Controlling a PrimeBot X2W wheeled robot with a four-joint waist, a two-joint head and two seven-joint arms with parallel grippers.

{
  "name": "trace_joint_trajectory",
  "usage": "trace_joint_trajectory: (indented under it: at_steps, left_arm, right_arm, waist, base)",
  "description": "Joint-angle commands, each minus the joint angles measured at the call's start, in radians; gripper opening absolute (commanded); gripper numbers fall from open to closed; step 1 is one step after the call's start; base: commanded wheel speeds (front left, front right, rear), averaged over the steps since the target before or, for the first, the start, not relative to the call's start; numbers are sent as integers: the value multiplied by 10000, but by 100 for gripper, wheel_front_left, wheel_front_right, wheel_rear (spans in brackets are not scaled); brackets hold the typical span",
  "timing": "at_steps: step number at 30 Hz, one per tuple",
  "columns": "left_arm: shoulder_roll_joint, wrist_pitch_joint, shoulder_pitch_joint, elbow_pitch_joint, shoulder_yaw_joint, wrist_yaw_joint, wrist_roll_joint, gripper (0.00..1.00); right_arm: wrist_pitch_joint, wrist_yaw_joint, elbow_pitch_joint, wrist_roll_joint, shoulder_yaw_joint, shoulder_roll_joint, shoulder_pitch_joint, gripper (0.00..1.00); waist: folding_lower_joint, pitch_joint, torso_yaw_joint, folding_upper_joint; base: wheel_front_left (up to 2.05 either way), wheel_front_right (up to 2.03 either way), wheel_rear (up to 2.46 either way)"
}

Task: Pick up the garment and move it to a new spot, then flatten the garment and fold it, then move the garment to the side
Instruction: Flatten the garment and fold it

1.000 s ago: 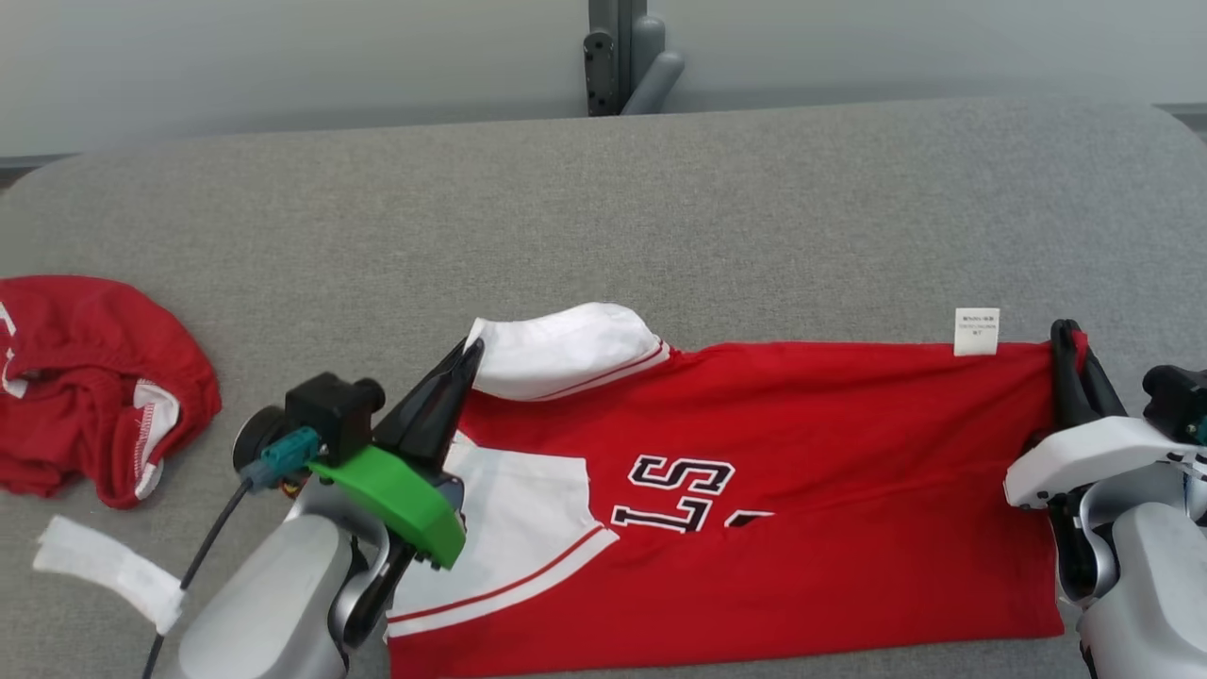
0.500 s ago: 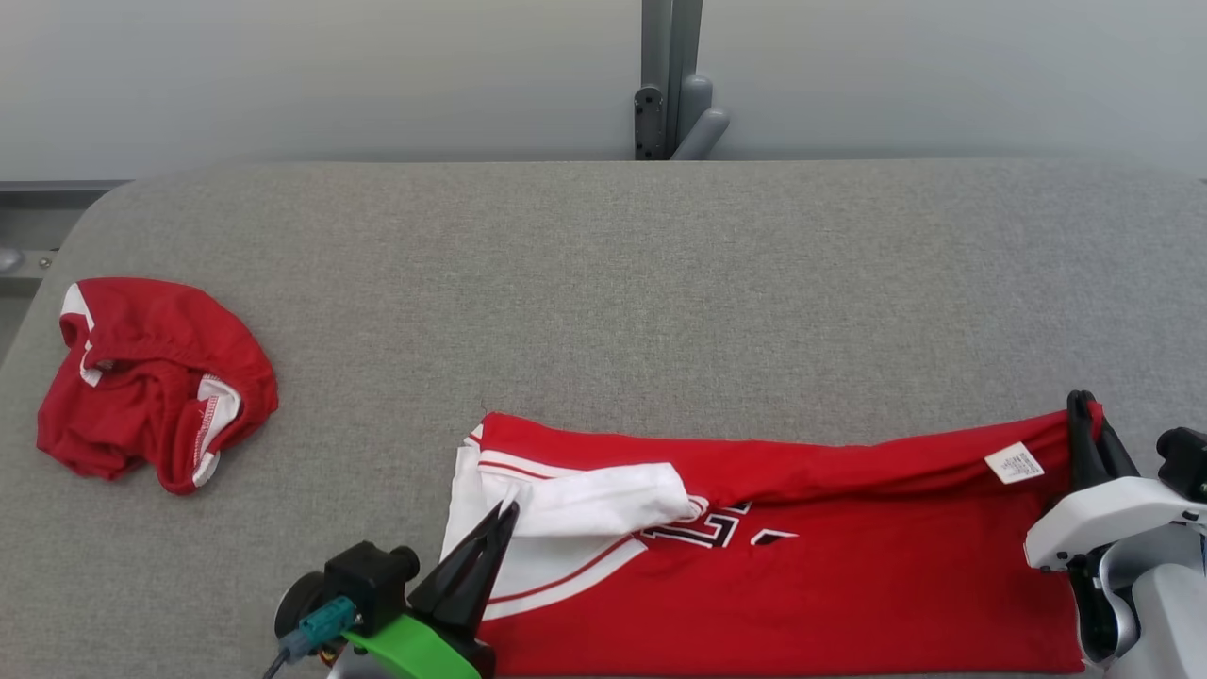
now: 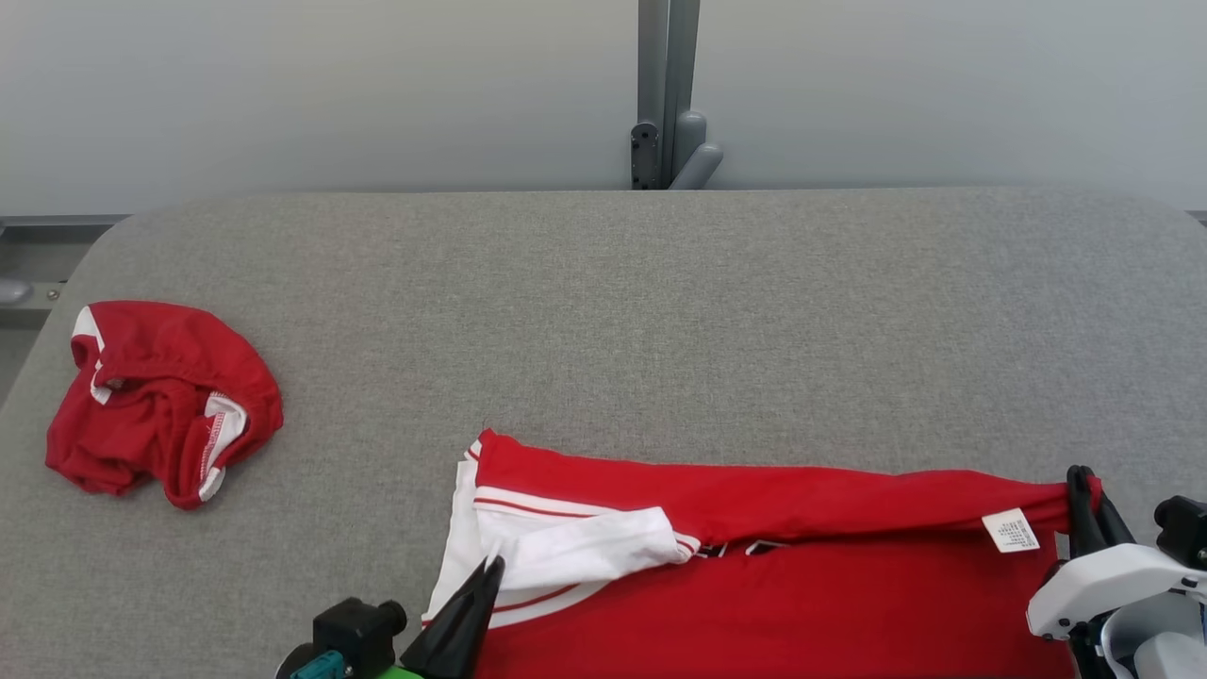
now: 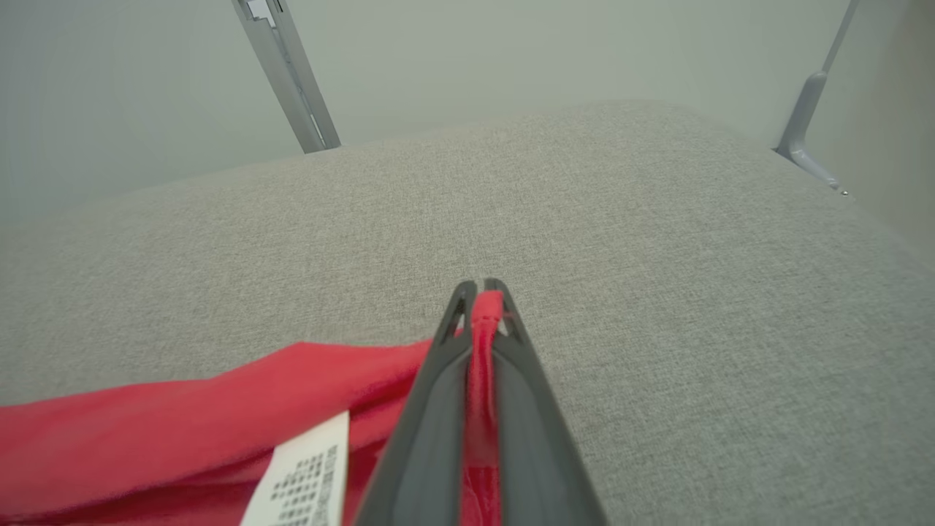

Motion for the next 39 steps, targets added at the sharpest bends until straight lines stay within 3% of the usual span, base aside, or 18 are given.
trace_joint_trajectory:
  at_steps: [1,19,20,21,22,23,34,39]
  left_arm:
    - [-48,-3,252,-30,76,20,52,0]
    - [-108,-3,728,346,86,20,2,0]
    - [-121,-3,744,400,95,20,-11,0]
    - [-127,-3,766,487,130,20,5,33]
    - [-126,-4,789,569,178,20,74,90]
    - [-148,-4,824,632,256,20,118,100]
    - [-943,-4,1534,819,2614,162,1920,100]
    - [-1319,-4,1564,837,3168,91,2498,100]
  right_arm:
    - [0,-15,30,19,-21,50,109,0]
    - [0,-15,391,-247,-124,52,44,0]
    - [0,-15,464,-240,-152,43,70,7]
    - [0,-15,540,-256,-181,23,85,48]
    - [0,-15,585,-315,-215,-18,99,100]
    - [-1,-15,615,-372,-252,-56,133,100]
    - [0,-13,-143,-1154,-1804,179,645,100]
    - [0,-13,-151,-1151,-1624,502,724,100]
  waist:
    - [0,3,-3,-1]
    - [0,-7,82,-1]
    - [0,-14,80,-1]
    - [0,-21,78,-1]
    - [0,-30,73,-1]
    - [0,-37,69,-1]
    - [0,-190,75,-1]
    - [0,-180,48,-1]
  base:
    - [0,0,0]
    - [0,0,0]
    - [0,0,0]
    - [0,0,0]
    - [0,0,0]
    - [0,0,0]
    - [0,0,0]
    - [0,0,0]
